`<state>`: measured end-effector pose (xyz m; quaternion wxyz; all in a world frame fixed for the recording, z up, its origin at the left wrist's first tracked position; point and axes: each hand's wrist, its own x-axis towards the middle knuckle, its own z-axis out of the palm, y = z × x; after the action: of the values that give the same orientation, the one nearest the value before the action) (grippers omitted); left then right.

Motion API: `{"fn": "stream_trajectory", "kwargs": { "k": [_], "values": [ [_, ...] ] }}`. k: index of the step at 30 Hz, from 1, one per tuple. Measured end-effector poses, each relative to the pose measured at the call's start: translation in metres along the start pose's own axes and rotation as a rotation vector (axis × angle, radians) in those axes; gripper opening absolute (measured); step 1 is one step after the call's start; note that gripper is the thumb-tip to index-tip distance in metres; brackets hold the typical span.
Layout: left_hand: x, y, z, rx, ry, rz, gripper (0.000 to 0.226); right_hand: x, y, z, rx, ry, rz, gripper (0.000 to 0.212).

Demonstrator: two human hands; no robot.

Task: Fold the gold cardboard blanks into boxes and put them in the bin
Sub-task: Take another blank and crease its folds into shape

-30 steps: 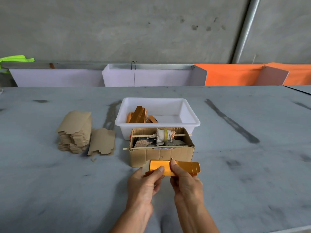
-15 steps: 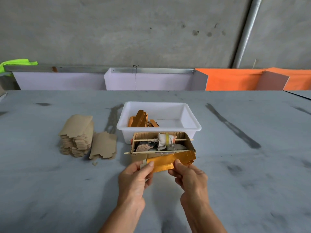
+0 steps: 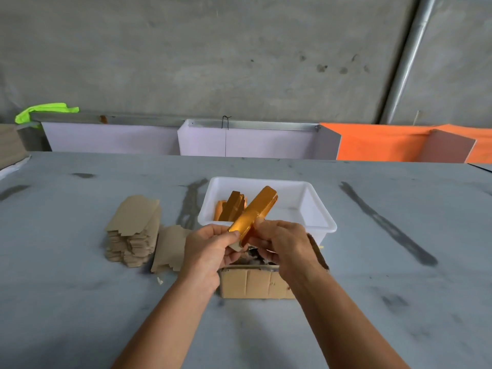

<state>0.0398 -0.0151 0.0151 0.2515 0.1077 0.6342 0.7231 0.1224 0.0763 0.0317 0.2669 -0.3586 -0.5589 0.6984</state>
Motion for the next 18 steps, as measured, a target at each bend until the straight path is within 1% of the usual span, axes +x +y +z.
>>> {"fn": "stream_trajectory", "kwargs": {
  "k": [3, 7, 9, 13, 15, 18],
  "values": [
    [0.019, 0.007, 0.005, 0.025, 0.027, -0.002, 0.009, 0.019, -0.005, 0.013, -0.039, 0.016, -0.014, 0.012],
    [0.051, 0.015, 0.005, 0.137, 0.064, 0.012, 0.013, 0.048, -0.016, 0.024, -0.067, 0.008, -0.01, 0.016],
    [0.066, 0.018, 0.007, 0.192, 0.095, 0.024, 0.012, 0.062, -0.02, 0.03, -0.055, -0.023, 0.009, 0.015],
    [0.091, 0.022, 0.01, 0.208, 0.121, 0.03, 0.013, 0.09, -0.022, 0.04, -0.063, -0.028, 0.069, 0.017],
    [0.101, 0.024, 0.011, 0.249, 0.111, 0.04, 0.014, 0.105, -0.022, 0.045, -0.084, 0.0, 0.067, 0.018],
    [0.115, 0.026, 0.012, 0.376, 0.096, 0.078, 0.022, 0.129, -0.019, 0.052, -0.138, 0.072, 0.045, 0.018]
  ]
}}
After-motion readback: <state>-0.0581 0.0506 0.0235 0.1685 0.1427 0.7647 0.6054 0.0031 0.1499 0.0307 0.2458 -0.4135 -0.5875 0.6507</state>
